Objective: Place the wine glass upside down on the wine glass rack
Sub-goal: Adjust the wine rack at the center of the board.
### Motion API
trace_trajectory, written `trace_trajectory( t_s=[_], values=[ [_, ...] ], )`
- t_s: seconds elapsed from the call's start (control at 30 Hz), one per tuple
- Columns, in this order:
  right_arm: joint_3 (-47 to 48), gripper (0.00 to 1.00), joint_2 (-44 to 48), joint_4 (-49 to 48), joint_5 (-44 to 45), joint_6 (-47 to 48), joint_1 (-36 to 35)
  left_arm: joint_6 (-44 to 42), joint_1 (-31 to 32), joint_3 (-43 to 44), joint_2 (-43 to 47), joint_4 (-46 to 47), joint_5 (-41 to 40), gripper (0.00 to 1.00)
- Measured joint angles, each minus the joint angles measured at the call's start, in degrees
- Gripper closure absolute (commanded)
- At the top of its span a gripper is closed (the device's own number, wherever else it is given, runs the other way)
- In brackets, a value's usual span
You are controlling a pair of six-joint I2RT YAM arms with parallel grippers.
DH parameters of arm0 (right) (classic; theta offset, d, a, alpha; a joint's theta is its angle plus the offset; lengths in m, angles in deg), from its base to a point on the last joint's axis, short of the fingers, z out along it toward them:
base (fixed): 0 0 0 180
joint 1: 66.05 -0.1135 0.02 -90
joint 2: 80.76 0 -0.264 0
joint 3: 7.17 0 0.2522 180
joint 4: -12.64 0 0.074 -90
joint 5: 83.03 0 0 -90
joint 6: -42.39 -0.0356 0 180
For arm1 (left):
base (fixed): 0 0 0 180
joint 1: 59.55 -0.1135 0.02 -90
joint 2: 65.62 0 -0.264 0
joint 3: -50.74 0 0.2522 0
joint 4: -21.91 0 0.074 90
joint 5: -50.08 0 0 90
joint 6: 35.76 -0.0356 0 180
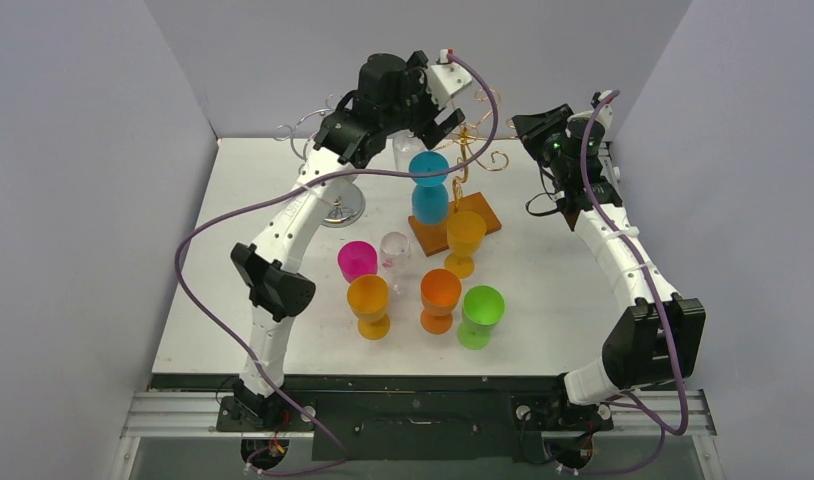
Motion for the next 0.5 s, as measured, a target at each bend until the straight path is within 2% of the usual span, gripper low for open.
trace_trajectory(
  t_s=[0.23,0.5],
  values=[
    [0.0,1.00,0.0,0.0,0.1,0.0,0.0,3.2,1.1,0.2,2.3,0.5,6.4,0.16],
    [-0.5,1.00,0.3,-0.4,0.3,0.0,0.0,0.7,4.2,1.6,0.7,-4.4,4.7,0.19]
  ],
)
